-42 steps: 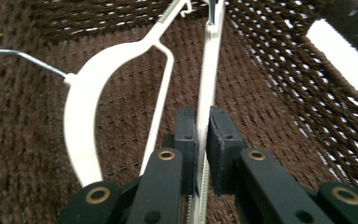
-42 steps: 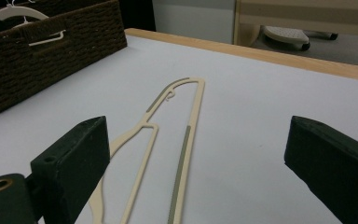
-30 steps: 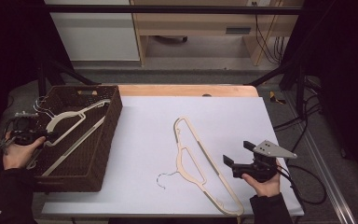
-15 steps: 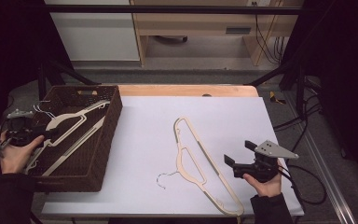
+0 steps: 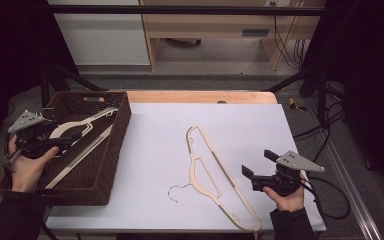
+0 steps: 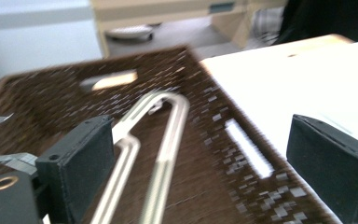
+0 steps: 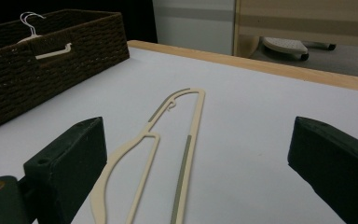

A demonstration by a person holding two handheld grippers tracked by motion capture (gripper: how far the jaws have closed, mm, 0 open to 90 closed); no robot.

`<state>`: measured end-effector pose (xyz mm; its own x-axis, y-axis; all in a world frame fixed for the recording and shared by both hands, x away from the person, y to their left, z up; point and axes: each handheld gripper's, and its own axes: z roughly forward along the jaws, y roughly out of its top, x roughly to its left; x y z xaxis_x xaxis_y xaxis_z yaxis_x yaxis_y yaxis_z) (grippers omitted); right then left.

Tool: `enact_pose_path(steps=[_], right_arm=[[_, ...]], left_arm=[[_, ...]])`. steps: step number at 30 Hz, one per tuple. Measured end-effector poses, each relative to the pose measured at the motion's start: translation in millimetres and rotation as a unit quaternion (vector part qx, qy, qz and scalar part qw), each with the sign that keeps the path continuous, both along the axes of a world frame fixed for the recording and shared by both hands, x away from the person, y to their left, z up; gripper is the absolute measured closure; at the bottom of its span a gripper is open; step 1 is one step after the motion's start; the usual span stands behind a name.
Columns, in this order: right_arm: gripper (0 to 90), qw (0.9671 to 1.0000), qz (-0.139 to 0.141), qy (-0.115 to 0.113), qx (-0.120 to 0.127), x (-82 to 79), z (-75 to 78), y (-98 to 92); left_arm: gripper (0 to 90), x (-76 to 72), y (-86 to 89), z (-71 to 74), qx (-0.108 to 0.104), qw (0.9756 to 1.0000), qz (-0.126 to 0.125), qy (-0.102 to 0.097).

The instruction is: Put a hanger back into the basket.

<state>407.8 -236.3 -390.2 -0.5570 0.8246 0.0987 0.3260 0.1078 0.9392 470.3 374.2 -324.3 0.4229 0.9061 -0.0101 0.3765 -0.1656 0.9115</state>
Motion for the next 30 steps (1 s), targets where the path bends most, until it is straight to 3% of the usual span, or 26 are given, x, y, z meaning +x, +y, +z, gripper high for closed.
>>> enact_pose_path(steps=[5, 12, 22, 30], right_arm=[[5.1, 1.0000, 0.003, -0.002, 0.003, 0.6, -0.4, 0.5], [5.8, 0.9999, 0.009, -0.005, 0.011, 0.0, 0.1, 0.3], [5.9, 0.9997, 0.017, -0.005, 0.017, -0.7, 0.1, 1.2], [7.6, 0.9993, 0.026, -0.004, 0.026, 0.9, -0.8, 2.8]], left_arm=[[5.5, -12.7, -27.6, 6.5, -0.016, 0.9987, -0.039, -0.027], [5.2, -27.4, -69.7, 2.7, -0.023, 0.9941, -0.094, -0.049], [5.2, -40.4, -119.6, -10.9, -0.018, 0.9864, -0.157, -0.045], [5.2, -43.2, -150.4, -26.5, -0.008, 0.9795, -0.200, -0.024]])
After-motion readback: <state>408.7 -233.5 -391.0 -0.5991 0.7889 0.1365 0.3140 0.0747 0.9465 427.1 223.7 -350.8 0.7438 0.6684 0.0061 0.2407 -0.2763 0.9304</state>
